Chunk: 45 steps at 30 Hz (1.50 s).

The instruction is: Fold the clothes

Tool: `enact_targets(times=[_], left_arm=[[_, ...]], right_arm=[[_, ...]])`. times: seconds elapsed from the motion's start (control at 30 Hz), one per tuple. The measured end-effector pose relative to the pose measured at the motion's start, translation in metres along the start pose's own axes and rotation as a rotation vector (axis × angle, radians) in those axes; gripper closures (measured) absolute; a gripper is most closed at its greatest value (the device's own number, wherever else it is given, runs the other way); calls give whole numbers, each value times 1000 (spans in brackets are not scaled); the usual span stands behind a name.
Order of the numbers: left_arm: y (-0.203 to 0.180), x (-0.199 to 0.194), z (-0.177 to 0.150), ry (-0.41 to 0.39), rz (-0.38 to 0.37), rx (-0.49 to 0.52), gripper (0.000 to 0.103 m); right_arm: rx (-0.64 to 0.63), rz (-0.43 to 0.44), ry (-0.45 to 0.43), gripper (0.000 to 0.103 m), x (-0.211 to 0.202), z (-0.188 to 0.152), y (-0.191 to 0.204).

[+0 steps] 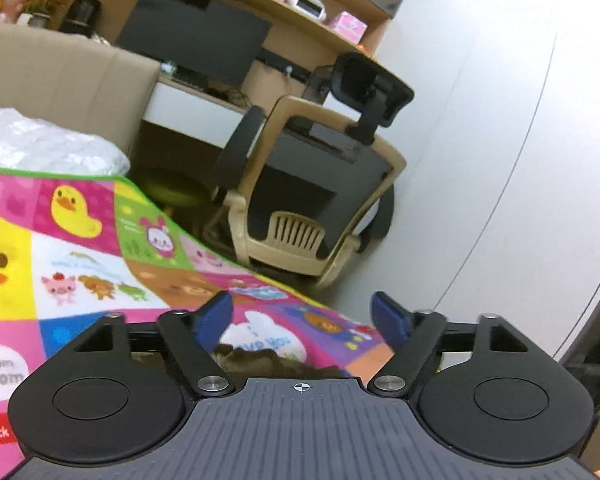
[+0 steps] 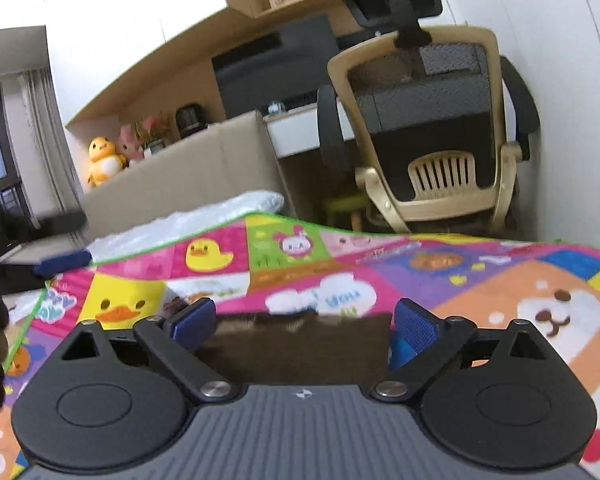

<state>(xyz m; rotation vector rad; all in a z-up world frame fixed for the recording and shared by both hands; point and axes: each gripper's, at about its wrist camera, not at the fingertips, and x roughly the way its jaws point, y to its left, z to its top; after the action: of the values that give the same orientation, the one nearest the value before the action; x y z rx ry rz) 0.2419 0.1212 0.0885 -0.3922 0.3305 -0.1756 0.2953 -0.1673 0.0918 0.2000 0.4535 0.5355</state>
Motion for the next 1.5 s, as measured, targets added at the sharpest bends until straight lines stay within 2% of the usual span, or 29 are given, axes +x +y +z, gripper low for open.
enact_targets(times=[0.03, 0.17, 0.3, 0.37, 0.4, 0.43, 0.47, 0.5, 0.57, 0.67, 0.73, 0.8, 0.87, 0.9, 0.93, 1.0, 1.07, 1.17, 1.2, 1.23, 1.3, 1.37, 1.4, 1.43, 1.5], left_arm=[[2, -4, 0, -12, 18, 14, 9], [22, -15, -2, -10, 139, 60, 9], [55, -24, -11, 27, 212, 26, 9], [67, -28, -16, 47, 225, 11, 8], [73, -30, -19, 57, 227, 10, 8], [76, -31, -21, 65, 228, 12, 7], [79, -32, -23, 73, 228, 15, 7], [80, -33, -25, 78, 224, 21, 7], [80, -32, -27, 84, 211, 36, 7], [71, -24, -29, 92, 188, 67, 6], [62, -13, -34, 113, 176, 96, 6], [55, 1, -42, 156, 185, 126, 6], [51, 16, -52, 211, 208, 160, 6], [50, 23, -58, 241, 227, 182, 6], [51, 29, -63, 269, 250, 207, 6], [55, 38, -71, 318, 301, 263, 6], [63, 43, -75, 351, 356, 303, 6], [76, 38, -69, 340, 395, 275, 6], [77, 34, -64, 321, 378, 250, 6], [78, 30, -59, 301, 349, 223, 6], [73, 25, -50, 266, 229, 162, 6], [67, 26, -47, 252, 86, 103, 6], [63, 30, -48, 259, 26, 75, 6], [61, 37, -52, 279, -1, 57, 6], [60, 56, -64, 349, 12, 35, 6]], right_arm=[[-11, 9, 11, 7, -3, -2, 5], [3, 85, 108, 10, 20, -6, 23], [8, 61, 233, 22, 70, -21, 39], [-11, 62, 290, 40, 91, -32, 47], [-16, 84, 320, 66, 99, -37, 51], [-33, 92, 335, 75, 104, -42, 56], [-63, 92, 323, 79, 102, -42, 61], [-91, 93, 296, 88, 97, -38, 64], [-111, 75, 216, 89, 81, -19, 61], [-144, 19, 142, 90, 61, 9, 44], [-167, -15, 148, 90, 55, 18, 31], [-172, -47, 220, 87, 62, 11, 17], [-198, -72, 253, 82, 64, 2, 9], [-215, -84, 263, 74, 65, -2, 5], [-231, -96, 272, 61, 65, -6, 2], [-265, -119, 290, 43, 66, -14, -4], [-295, -141, 291, 40, 63, -17, -10], [-300, -168, 206, 40, 44, 4, -12], [-278, -153, 183, 43, 37, 11, -14], [-246, -127, 169, 54, 33, 16, -16], [-154, -36, 189, 66, 37, 20, -21], [-72, 52, 230, 67, 46, 19, -23], [-71, 60, 262, 67, 54, 12, -21], [-83, 54, 298, 67, 63, 4, -19], [-122, -4, 385, 66, 85, -18, -16]])
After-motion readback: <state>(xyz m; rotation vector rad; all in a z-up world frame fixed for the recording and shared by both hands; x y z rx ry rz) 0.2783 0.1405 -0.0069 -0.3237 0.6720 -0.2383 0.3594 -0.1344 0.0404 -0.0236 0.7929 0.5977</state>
